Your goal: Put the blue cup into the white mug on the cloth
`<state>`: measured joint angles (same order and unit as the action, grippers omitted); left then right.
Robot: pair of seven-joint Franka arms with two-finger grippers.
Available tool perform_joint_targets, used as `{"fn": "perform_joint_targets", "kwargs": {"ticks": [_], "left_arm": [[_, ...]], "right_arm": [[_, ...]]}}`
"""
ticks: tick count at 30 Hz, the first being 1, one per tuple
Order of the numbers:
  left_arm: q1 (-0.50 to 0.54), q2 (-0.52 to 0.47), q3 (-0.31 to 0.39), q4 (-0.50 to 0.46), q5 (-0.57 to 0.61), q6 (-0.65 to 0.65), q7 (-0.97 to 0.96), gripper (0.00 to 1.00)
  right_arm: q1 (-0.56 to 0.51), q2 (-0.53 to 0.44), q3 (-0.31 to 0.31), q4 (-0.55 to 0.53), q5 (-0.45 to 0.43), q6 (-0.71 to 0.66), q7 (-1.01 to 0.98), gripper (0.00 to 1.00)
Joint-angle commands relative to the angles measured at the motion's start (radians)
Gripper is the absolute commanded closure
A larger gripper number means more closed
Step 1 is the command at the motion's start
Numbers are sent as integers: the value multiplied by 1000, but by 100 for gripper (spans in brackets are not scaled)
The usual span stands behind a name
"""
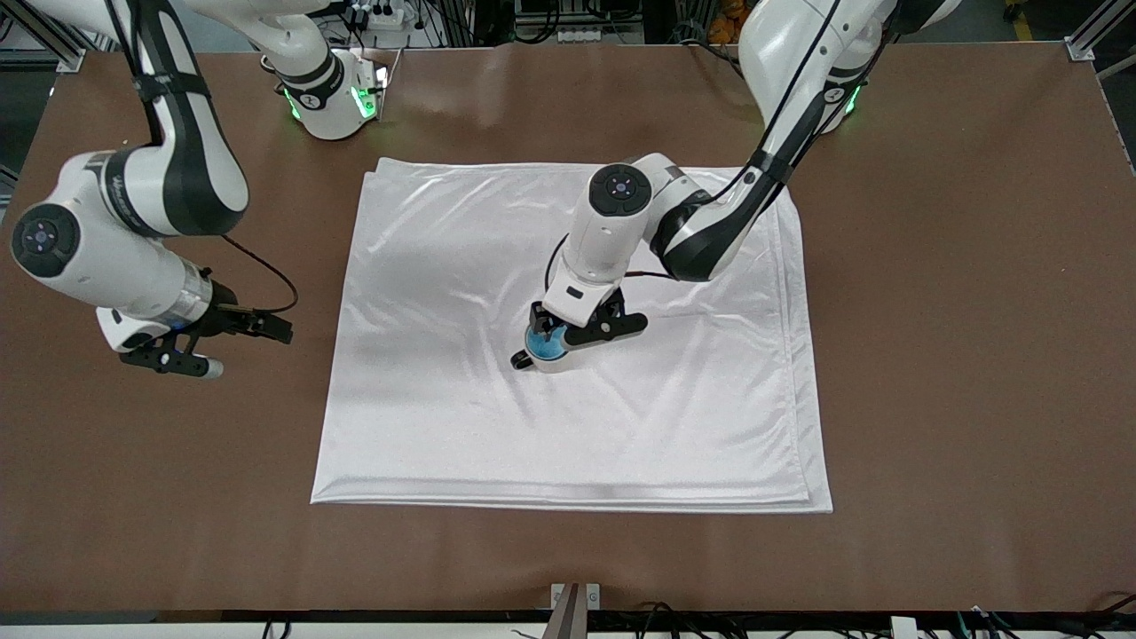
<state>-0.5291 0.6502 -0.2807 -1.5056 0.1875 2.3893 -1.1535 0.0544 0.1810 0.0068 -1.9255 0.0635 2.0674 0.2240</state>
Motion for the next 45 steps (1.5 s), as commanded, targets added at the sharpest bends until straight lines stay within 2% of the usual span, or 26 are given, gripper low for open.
{"fn": "perform_joint_targets", "kwargs": {"ticks": [1, 5, 10, 18, 24, 32, 38, 45], "left_arm": [[4, -110, 20, -10, 36, -116, -21, 0], [18, -188, 29, -10, 38, -228, -20, 0], [63, -294, 28, -10, 33, -367, 38, 0], [109, -418, 26, -7, 3, -535, 81, 0], [207, -492, 25, -7, -75, -602, 260, 0], [352, -566, 26, -7, -115, -697, 552, 0], [472, -592, 26, -8, -184, -710, 718, 0], [578, -596, 26, -8, -189, -760, 882, 0]], "right_arm": [[-5, -145, 4, -29, -11, -93, 17, 0], [-5, -189, 6, 35, -11, -213, 17, 0], [-7, -190, 7, 157, -13, -338, 15, 0], [-8, -190, 6, 266, -19, -386, 3, 0], [-10, -183, 7, 342, -19, -414, 3, 0], [-4, -182, 12, 375, -21, -415, 0, 0], [-7, -182, 9, 373, -108, -443, -103, 0], [-13, -182, 4, 373, -110, -464, -120, 0]]}}
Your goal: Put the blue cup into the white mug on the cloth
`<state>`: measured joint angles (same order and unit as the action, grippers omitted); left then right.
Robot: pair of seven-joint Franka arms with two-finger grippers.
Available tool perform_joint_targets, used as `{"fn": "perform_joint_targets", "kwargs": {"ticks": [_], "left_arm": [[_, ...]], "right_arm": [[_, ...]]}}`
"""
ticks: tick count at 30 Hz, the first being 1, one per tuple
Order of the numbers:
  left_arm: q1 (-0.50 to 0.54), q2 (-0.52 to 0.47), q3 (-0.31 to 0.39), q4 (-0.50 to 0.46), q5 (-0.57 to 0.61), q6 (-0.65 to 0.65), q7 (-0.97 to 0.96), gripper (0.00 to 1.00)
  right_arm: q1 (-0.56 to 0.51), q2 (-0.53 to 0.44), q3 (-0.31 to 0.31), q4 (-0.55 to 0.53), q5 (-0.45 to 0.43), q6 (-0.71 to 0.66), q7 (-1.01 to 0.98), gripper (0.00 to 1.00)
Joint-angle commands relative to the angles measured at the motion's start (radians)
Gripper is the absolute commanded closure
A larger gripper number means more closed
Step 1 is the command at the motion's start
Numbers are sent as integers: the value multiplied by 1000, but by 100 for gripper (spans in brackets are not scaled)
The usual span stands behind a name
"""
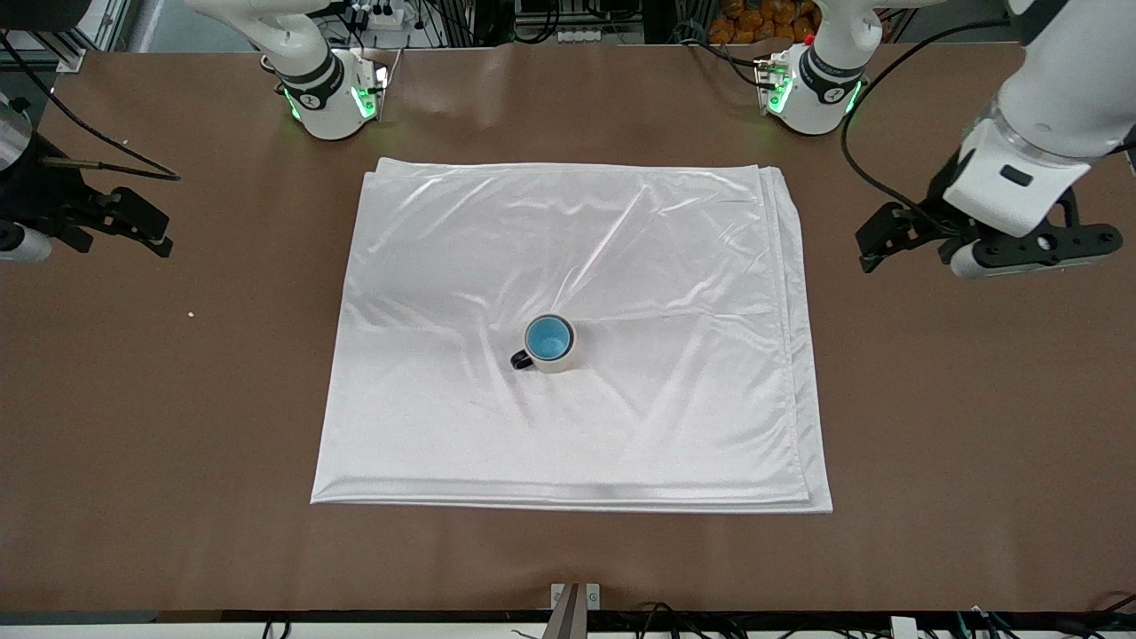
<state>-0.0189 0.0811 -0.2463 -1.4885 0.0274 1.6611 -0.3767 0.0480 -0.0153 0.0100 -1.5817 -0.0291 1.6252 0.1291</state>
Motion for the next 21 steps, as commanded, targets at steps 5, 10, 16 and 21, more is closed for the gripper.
{"fn": "perform_joint_targets", "kwargs": {"ticks": [5, 10, 16, 21], "left_arm": [[118, -38, -7, -32, -29, -46, 163, 0], [138, -38, -5, -32, -27, -47, 209, 0], [163, -38, -5, -32, -23, -47, 237, 0], [212, -38, -8, -32, -26, -47, 291, 0]], "right_arm": [[-5, 12, 5, 32, -17, -16, -23, 0], [-5, 17, 5, 32, -11, -2, -23, 0], [-4, 20, 5, 31, -6, 12, -23, 0], [1, 12, 7, 32, -3, 10, -23, 0]]}}
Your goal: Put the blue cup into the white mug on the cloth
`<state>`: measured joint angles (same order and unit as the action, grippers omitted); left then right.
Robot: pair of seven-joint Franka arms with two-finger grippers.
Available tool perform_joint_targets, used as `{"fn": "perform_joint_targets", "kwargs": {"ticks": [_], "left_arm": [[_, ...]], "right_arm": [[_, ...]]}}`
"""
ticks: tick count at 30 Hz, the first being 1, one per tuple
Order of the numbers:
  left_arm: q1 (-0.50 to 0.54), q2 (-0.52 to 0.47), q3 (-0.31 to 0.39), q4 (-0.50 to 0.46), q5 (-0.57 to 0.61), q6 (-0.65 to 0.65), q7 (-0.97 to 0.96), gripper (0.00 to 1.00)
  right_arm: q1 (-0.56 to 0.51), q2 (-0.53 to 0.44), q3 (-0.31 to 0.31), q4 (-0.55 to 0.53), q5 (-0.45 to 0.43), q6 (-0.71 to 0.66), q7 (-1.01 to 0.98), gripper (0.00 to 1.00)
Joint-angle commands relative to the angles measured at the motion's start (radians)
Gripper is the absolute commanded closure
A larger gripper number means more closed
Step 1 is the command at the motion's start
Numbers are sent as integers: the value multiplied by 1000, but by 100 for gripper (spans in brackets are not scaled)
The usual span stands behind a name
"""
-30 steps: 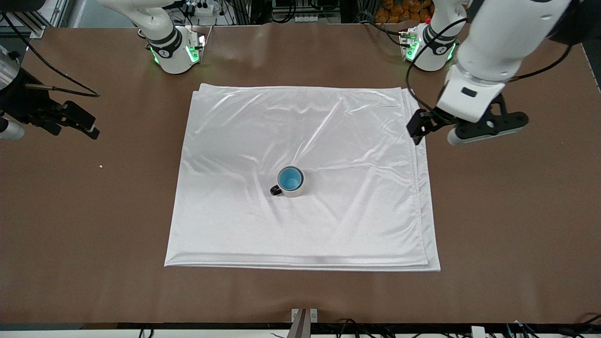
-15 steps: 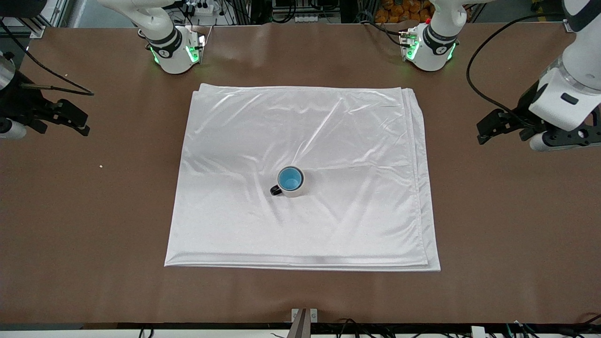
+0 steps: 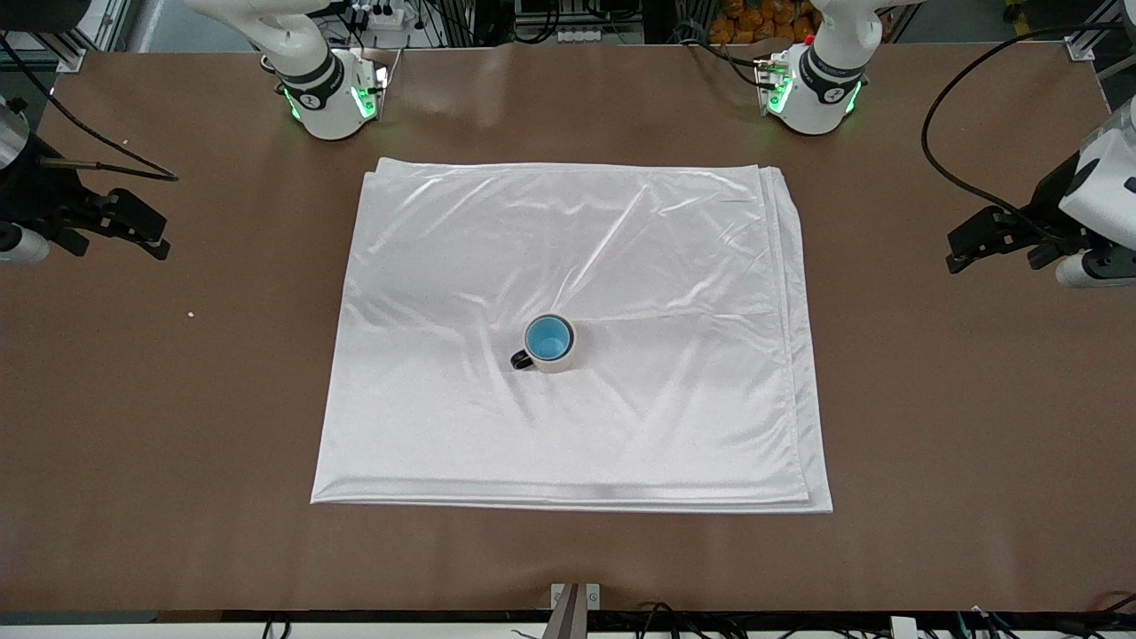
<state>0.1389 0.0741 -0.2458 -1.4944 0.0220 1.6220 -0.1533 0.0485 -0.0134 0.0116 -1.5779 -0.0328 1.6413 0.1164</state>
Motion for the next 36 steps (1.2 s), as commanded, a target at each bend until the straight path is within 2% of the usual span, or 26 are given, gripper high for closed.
{"fn": "perform_joint_targets", "kwargs": {"ticks": [1, 11, 18, 23, 36], "left_arm": [[56, -33, -7, -26, -20, -10, 78, 0], [80, -36, -7, -26, -20, -16, 146, 0], [38, -34, -3, -26, -19, -16, 133, 0], [-7, -34, 40, -26, -19, -16, 130, 0], [-9, -27, 46, -21, -13, -16, 146, 0]], "right_arm": [[2, 9, 2, 29, 1, -8, -12, 0], [11, -5, 10, 21, 1, -23, -11, 0], [4, -31, 10, -7, 2, -23, -14, 0], [4, -39, 15, -24, 1, -20, -15, 0], [7, -36, 11, -22, 1, -25, -15, 0]]}}
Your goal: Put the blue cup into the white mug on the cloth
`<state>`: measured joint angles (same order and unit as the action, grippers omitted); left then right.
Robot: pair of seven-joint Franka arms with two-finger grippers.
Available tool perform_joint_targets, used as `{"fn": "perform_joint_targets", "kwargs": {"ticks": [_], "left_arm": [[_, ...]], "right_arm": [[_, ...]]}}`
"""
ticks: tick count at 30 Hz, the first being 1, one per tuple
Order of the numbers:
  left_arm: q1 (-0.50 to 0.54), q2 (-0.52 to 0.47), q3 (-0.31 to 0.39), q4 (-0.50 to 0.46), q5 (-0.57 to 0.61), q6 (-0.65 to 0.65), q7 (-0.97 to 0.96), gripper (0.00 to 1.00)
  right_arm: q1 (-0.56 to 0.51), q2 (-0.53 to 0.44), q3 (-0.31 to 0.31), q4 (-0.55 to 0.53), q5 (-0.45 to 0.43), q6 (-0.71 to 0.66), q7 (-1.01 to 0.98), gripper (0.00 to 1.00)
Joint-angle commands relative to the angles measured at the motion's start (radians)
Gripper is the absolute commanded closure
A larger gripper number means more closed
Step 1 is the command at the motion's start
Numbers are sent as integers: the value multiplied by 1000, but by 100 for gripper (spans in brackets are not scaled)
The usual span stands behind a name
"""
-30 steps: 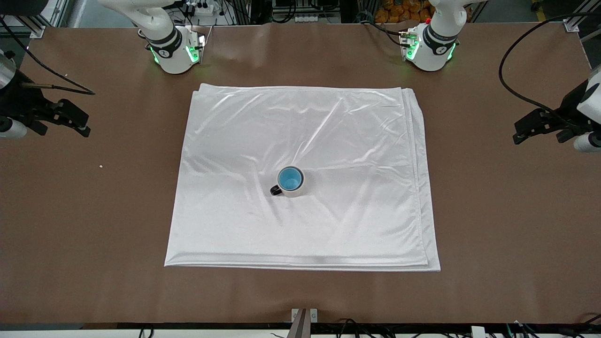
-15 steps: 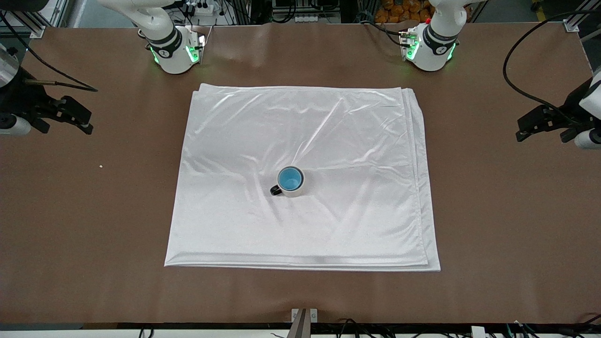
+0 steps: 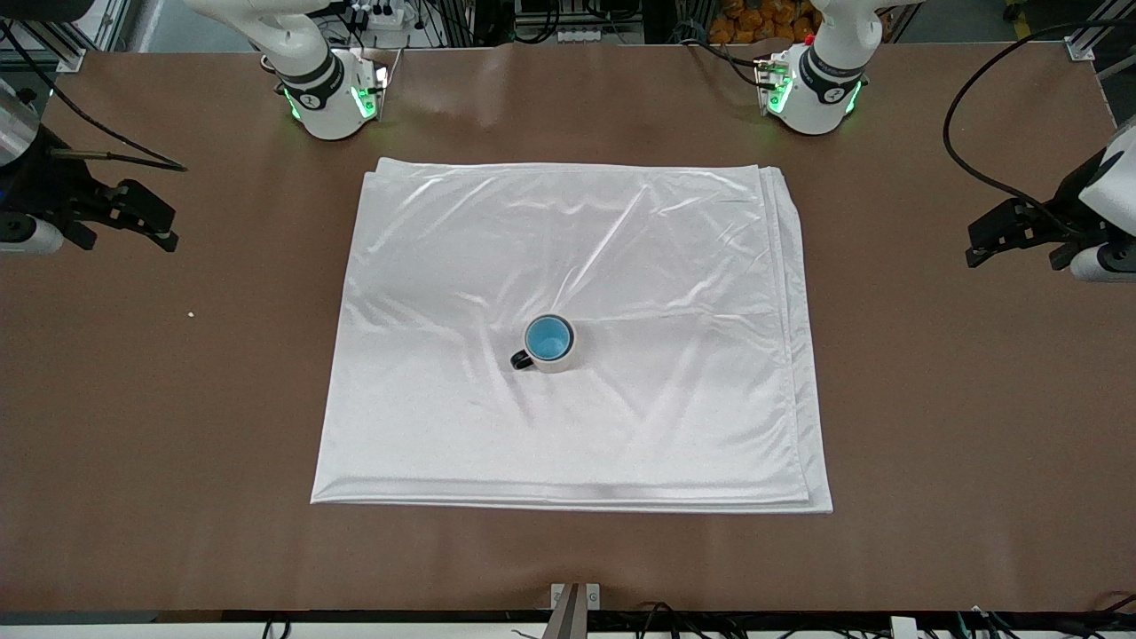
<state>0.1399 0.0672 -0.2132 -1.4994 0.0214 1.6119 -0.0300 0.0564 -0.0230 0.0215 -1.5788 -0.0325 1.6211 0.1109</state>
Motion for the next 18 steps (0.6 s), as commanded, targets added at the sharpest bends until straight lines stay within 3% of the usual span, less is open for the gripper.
{"fn": "perform_joint_targets", "kwargs": {"ticks": [1, 18], "left_arm": [[-11, -20, 14, -15, -9, -6, 22, 0], [-9, -15, 9, -15, -6, -6, 15, 0]], "right_arm": [[-1, -26, 1, -21, 0, -3, -10, 0], [-3, -26, 1, -18, 0, 0, -10, 0]]}}
